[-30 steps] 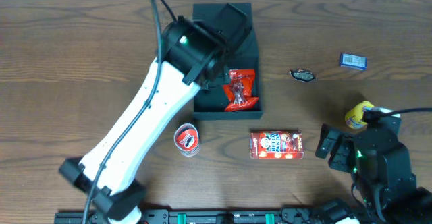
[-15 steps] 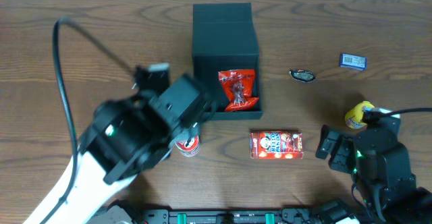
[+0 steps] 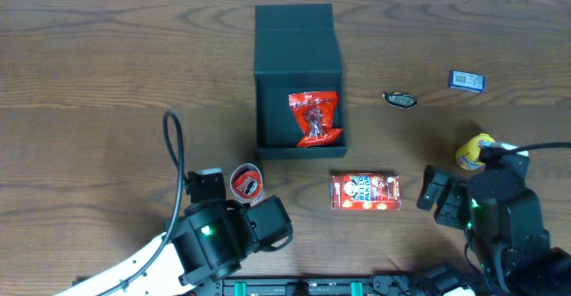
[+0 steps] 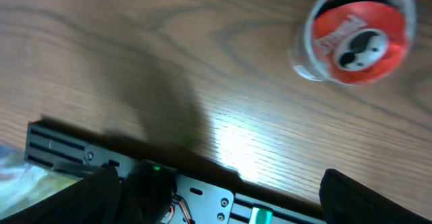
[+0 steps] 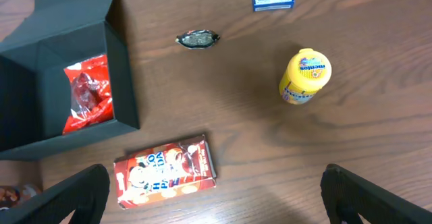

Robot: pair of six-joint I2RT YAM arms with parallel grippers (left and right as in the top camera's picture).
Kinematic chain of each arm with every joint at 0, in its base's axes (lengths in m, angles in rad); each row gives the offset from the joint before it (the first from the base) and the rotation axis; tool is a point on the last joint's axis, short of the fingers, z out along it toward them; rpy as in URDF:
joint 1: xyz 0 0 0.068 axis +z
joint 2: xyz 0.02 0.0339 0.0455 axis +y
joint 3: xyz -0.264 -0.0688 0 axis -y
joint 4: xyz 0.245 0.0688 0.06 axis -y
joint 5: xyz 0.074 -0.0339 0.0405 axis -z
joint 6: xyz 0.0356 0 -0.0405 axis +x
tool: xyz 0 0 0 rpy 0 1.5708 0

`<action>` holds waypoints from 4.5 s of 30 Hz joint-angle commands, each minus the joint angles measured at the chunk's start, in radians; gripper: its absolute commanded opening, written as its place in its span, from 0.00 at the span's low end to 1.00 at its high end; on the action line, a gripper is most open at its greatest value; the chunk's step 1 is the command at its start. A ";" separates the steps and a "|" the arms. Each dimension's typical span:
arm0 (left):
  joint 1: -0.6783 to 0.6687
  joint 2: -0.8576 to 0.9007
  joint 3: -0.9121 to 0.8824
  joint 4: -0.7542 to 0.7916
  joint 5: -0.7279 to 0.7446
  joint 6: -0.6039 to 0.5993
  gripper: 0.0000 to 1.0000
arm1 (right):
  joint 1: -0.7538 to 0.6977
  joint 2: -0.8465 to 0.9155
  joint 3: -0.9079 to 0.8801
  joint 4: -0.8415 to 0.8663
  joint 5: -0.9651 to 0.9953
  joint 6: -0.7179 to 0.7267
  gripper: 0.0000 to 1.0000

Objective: Pack container
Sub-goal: 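Move the left gripper back toward the red-lidded can, then grasp the red-lidded can with the left gripper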

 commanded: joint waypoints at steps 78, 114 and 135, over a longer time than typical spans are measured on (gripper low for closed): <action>0.200 0.251 -0.512 1.208 -0.167 0.531 0.97 | 0.008 0.001 -0.004 0.011 0.019 0.005 0.99; 0.200 0.251 -0.512 1.209 -0.167 0.531 0.68 | 0.008 0.001 -0.003 0.011 0.019 0.005 0.99; 0.200 0.242 -0.502 1.207 -0.138 0.531 0.59 | 0.008 0.001 -0.003 0.015 0.019 0.005 0.99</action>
